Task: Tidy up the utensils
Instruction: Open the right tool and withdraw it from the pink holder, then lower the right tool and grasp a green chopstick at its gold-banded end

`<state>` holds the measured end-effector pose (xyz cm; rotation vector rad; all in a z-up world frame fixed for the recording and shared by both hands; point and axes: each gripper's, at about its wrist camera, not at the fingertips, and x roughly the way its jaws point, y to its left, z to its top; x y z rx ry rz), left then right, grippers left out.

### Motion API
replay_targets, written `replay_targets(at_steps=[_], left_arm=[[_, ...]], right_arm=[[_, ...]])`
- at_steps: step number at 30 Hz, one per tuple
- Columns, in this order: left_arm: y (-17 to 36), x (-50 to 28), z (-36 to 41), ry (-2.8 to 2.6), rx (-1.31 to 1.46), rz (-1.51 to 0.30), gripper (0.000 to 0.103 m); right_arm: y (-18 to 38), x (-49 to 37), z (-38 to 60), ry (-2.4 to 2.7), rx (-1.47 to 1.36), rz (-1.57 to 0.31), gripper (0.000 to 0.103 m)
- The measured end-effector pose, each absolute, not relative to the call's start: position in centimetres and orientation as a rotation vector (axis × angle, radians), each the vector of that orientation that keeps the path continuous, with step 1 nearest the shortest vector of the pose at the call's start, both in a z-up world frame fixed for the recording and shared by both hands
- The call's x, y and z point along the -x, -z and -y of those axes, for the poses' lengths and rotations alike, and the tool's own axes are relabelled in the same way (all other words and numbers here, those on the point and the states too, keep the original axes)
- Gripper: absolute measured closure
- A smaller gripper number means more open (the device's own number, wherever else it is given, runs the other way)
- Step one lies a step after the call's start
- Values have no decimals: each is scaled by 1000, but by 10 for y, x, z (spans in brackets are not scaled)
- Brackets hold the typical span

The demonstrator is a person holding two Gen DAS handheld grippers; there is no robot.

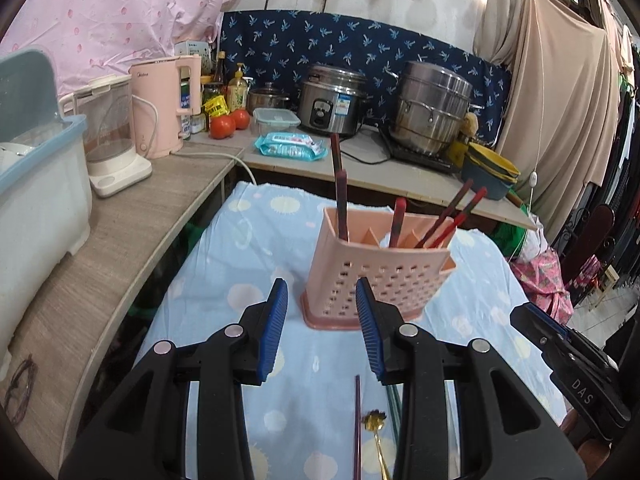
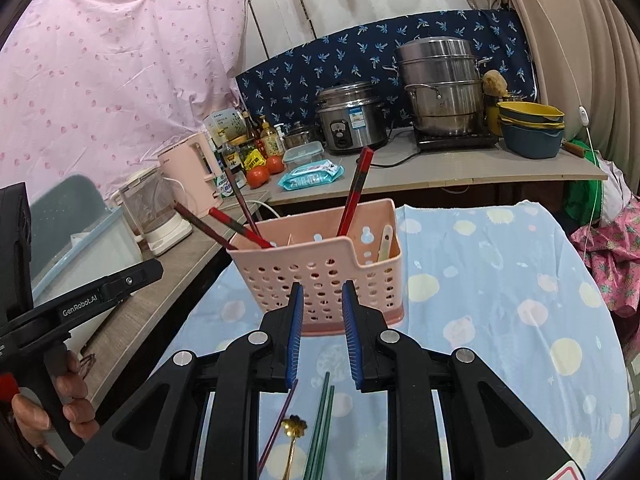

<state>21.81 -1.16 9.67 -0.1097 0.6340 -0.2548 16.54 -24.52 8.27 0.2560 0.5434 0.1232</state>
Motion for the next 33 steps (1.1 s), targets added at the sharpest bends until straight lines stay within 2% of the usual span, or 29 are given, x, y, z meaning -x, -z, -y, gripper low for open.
replay_targets(at_steps=[20,33], left_arm=[[10,-144,20,253,7,-871,69],[45,-106,26,310,19,-968,68]], right_arm=[[23,-70,210,-147,-177,-803,83],[59,-37,199,-160,-210,-904,83]])
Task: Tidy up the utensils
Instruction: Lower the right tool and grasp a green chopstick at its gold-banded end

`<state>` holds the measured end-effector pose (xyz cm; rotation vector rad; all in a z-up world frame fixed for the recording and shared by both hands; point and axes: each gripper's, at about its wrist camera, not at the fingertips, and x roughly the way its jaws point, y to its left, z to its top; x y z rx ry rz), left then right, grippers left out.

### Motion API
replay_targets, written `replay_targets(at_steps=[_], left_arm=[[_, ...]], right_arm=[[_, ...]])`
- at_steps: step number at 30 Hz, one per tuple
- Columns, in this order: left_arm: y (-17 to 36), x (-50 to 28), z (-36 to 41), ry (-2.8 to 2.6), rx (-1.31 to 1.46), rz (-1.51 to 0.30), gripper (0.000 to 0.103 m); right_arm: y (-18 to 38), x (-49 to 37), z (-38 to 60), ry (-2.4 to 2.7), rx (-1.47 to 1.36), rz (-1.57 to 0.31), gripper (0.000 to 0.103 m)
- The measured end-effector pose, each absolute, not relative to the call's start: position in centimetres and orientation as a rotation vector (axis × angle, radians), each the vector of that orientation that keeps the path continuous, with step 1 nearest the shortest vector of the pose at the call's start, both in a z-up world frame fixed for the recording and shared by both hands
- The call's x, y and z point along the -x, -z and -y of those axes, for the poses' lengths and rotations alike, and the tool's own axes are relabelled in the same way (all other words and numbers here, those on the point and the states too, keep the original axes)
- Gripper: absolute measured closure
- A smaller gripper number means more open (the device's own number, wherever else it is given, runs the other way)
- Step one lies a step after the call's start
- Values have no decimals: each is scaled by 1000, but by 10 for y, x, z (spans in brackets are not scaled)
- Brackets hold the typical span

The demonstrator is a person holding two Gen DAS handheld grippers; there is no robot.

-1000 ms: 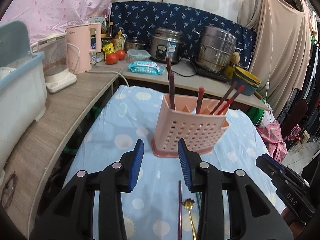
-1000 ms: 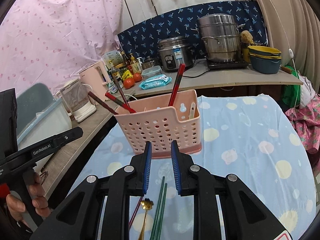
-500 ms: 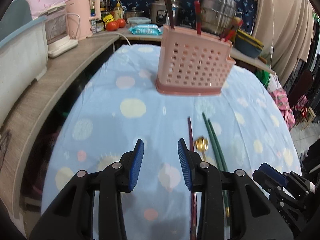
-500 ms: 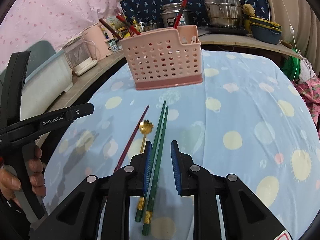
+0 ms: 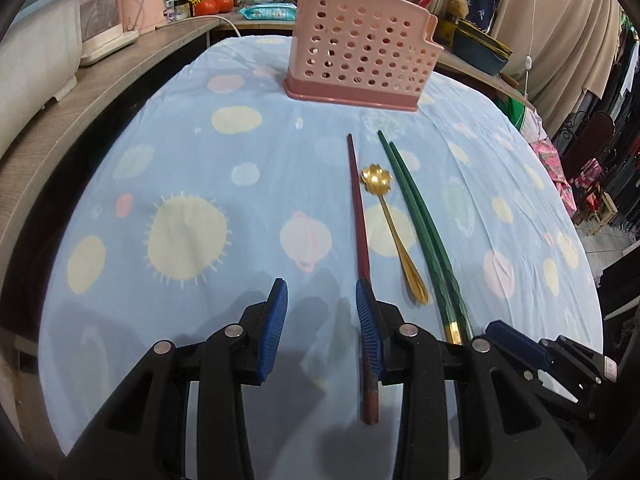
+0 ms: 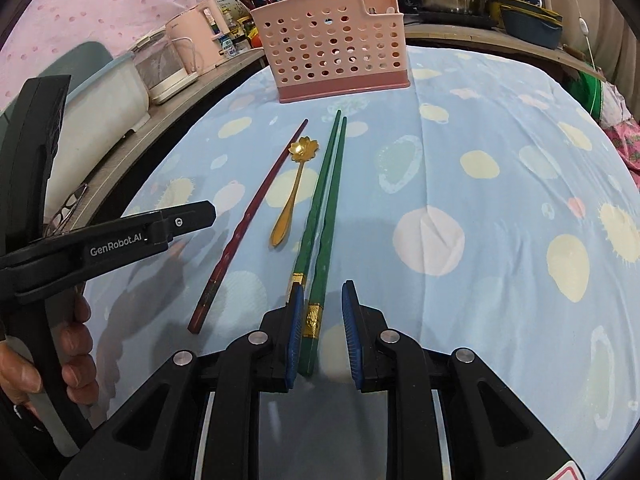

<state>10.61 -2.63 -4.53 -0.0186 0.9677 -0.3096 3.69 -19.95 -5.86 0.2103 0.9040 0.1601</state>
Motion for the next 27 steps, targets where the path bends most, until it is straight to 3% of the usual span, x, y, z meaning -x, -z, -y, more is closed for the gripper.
replay_targets(at_steps=[11,27], left_arm=[[52,-89,28,322,13,-989,62],[59,-75,38,353,-25,-1005,62]], right_arm=[[62,-29,201,-155,-216,-911,83],[66,-26,207,-144,-228,-920,89]])
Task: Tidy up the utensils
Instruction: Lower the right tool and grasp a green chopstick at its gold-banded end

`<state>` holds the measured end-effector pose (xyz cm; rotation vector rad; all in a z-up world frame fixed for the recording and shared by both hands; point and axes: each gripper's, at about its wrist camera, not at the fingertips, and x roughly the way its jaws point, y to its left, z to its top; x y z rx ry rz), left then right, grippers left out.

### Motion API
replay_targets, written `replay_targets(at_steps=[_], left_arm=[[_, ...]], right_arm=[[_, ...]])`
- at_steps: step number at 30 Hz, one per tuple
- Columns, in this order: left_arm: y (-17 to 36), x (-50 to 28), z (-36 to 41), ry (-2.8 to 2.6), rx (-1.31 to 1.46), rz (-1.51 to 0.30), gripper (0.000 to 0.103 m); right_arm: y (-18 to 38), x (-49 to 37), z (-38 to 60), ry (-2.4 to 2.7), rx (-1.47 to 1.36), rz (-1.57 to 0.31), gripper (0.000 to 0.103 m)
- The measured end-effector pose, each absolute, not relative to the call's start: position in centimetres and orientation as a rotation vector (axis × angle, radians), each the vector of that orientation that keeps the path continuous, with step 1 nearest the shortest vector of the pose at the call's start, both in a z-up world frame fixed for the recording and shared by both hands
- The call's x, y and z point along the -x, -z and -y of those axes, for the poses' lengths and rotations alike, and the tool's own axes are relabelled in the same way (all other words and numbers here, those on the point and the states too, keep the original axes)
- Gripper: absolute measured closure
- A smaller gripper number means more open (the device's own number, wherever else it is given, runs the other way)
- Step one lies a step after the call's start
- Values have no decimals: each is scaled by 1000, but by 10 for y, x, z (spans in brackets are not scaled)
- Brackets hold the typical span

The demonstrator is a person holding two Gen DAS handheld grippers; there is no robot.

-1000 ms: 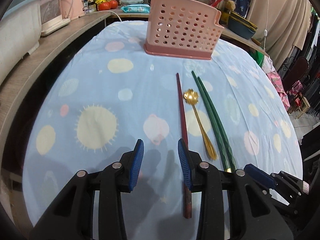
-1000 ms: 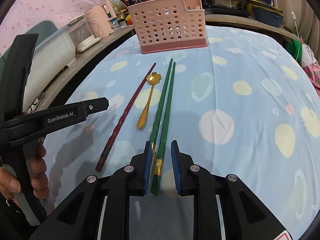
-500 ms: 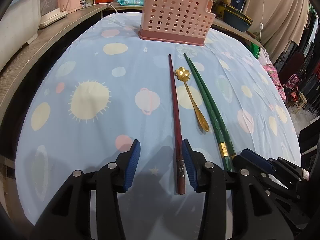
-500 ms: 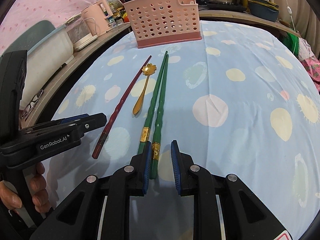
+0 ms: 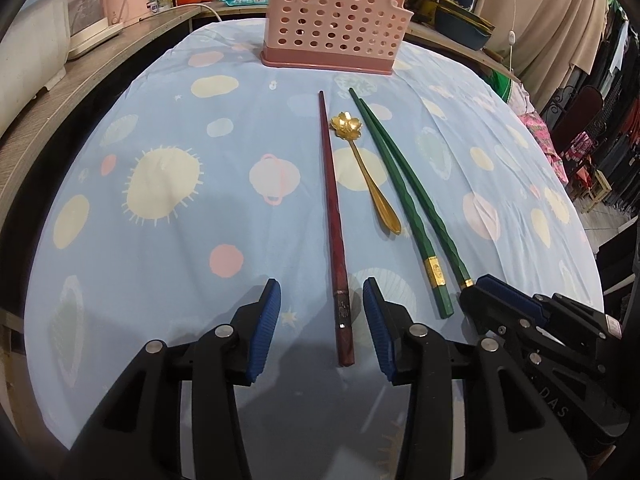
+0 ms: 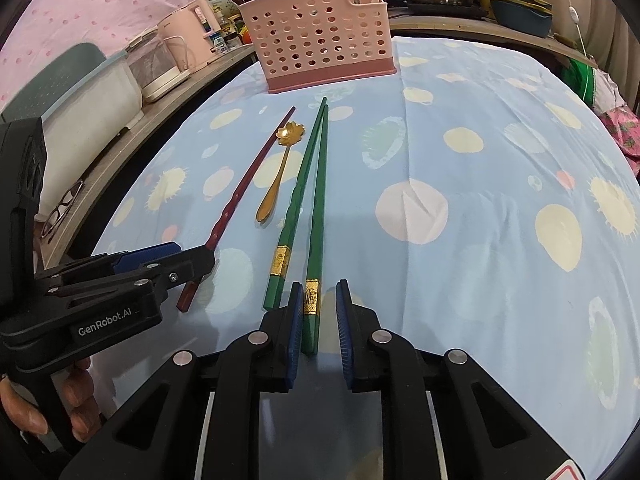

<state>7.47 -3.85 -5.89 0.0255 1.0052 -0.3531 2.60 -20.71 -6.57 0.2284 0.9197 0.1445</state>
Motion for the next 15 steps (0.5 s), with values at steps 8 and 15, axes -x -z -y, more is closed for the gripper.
replay_targets(at_steps=[8,15], left_arm=[[60,-70,41,366,-39,-1001,71],[60,-65,38,404,-19,-1015,91]], right_arm=[[66,-25,209,-142,-228,-920,91],[67,-23,213,-138,-235,-921,95]])
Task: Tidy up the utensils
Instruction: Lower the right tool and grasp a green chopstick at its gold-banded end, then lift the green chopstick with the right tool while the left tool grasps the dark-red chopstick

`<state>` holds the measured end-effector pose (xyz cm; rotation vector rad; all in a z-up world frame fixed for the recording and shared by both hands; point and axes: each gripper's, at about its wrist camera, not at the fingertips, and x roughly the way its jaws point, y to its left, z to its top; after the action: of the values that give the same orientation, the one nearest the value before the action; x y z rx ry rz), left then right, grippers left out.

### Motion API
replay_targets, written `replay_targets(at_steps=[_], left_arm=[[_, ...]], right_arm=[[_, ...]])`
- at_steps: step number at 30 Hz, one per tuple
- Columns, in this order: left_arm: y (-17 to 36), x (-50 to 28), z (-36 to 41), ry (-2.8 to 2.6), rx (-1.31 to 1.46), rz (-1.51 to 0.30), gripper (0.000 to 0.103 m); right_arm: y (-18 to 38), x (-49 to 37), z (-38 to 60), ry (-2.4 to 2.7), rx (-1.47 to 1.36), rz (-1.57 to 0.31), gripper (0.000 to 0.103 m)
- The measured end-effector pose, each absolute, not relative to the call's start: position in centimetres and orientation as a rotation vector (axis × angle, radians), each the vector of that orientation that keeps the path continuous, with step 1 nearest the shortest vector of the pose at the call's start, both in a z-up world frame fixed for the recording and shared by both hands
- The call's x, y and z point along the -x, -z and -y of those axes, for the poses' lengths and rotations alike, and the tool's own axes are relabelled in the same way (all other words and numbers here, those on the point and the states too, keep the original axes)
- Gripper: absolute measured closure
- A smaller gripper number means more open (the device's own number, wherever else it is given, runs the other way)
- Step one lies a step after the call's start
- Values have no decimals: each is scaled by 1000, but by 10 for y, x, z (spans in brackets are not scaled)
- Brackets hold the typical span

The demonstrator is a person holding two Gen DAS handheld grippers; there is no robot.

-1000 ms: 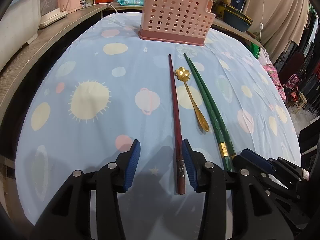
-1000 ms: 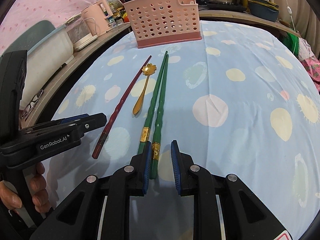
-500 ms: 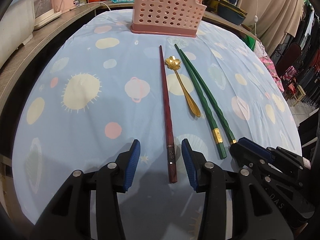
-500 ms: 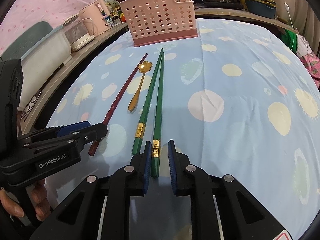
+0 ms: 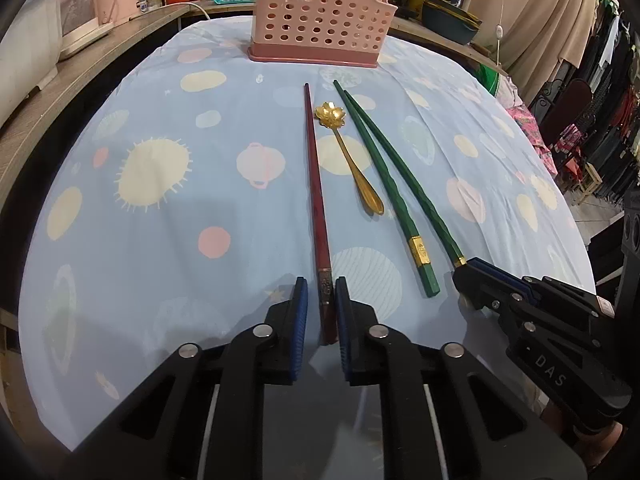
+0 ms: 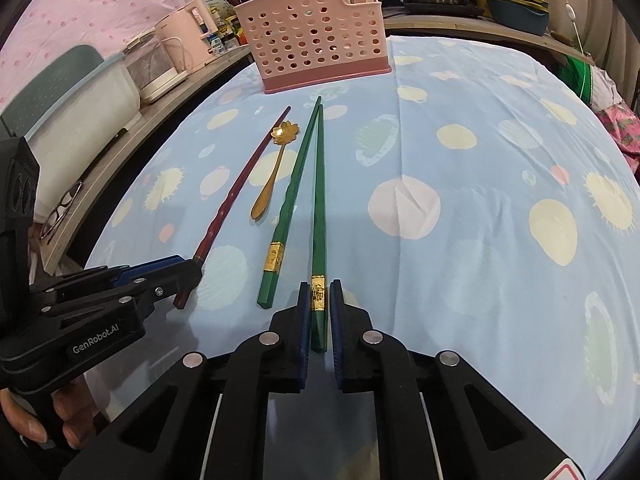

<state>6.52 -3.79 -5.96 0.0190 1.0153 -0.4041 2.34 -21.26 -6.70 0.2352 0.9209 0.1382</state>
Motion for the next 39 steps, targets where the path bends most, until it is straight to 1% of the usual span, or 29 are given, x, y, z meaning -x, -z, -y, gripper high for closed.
replay_targets(at_steps=[2,3,10,16,32,35,38,39], left_arm=[[60,-65,37,403,-15,-1018,95],[59,-65,36,403,-11,-1018,96],[50,-63,30,392,2,-997,96],[29,-64,21,378,24,-950,96],[-73,-102,-1,340,109,-713,98],[-81,-109,-2,334,117,-698,97],[-72,-110,-3,347,108,-719,97],[-64,-109,-3,347,95,-736,92]], right_arm=[[67,-23,213,-138,-237,-921,96],[67,-23,214,-138,-238,-921,96],[63,-22,216,-133,-237,-915,96],[49,-20,222,-133,-261,-879,96],[-51,-46,265,-98,-336,-622,96],[-65,-56,272,-85,-341,-579,96],[-73,-59,277,-77,-351,-552,96],[-73,-58,278,-76,-354,-550,96]])
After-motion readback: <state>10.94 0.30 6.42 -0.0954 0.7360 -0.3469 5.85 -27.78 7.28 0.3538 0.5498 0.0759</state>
